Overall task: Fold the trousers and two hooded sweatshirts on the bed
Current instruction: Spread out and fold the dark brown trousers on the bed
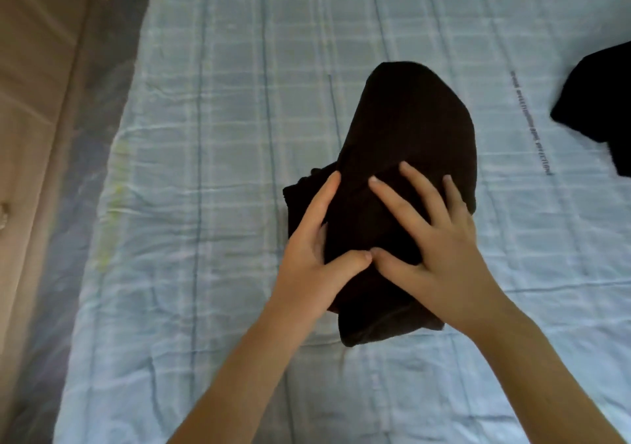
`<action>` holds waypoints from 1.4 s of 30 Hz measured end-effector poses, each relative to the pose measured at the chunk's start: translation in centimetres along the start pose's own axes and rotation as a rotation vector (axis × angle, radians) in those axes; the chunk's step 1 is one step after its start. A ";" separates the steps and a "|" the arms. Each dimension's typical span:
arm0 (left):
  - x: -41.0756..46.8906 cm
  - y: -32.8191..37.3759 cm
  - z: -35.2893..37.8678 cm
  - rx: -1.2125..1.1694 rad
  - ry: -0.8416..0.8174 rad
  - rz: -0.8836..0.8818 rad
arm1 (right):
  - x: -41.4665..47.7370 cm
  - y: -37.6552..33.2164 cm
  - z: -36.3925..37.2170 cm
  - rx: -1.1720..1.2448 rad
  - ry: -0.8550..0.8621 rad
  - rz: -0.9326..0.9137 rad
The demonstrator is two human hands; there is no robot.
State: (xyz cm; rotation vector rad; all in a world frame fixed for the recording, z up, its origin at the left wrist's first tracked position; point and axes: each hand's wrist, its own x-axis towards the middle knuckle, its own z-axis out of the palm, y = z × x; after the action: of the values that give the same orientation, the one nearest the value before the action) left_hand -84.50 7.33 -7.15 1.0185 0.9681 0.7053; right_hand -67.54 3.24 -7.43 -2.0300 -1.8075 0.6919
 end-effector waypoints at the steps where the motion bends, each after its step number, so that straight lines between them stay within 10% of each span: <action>1: -0.3 -0.6 -1.2 -0.005 0.013 -0.044 | 0.6 -0.3 1.4 -0.095 -0.025 -0.017; 8: 1.6 -0.1 -6.0 0.687 0.183 0.268 | 2.0 -1.2 6.6 -0.391 -0.056 -0.059; 16: 16.4 3.5 -0.7 1.353 -0.195 0.430 | 0.8 -0.8 6.7 -0.395 -0.018 -0.097; 25: 18.4 -1.5 -5.5 0.807 -0.084 -0.009 | -2.2 1.5 8.1 -0.311 -0.024 -0.220; 32: 14.0 -0.9 -5.9 0.835 0.050 -0.157 | -1.8 2.1 4.9 -0.051 0.297 0.095; 36: 7.1 -1.1 -6.6 0.932 0.250 -0.202 | -1.2 5.1 3.5 0.490 0.258 0.479; 42: 6.6 2.5 -7.4 1.196 0.148 -0.258 | -1.3 5.4 4.7 0.533 0.235 0.399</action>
State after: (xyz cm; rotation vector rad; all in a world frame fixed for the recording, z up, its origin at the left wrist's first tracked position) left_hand -88.61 16.62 -8.52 1.8215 1.6714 -0.1027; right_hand -65.79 0.93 -14.12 -1.9966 -0.9602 0.8839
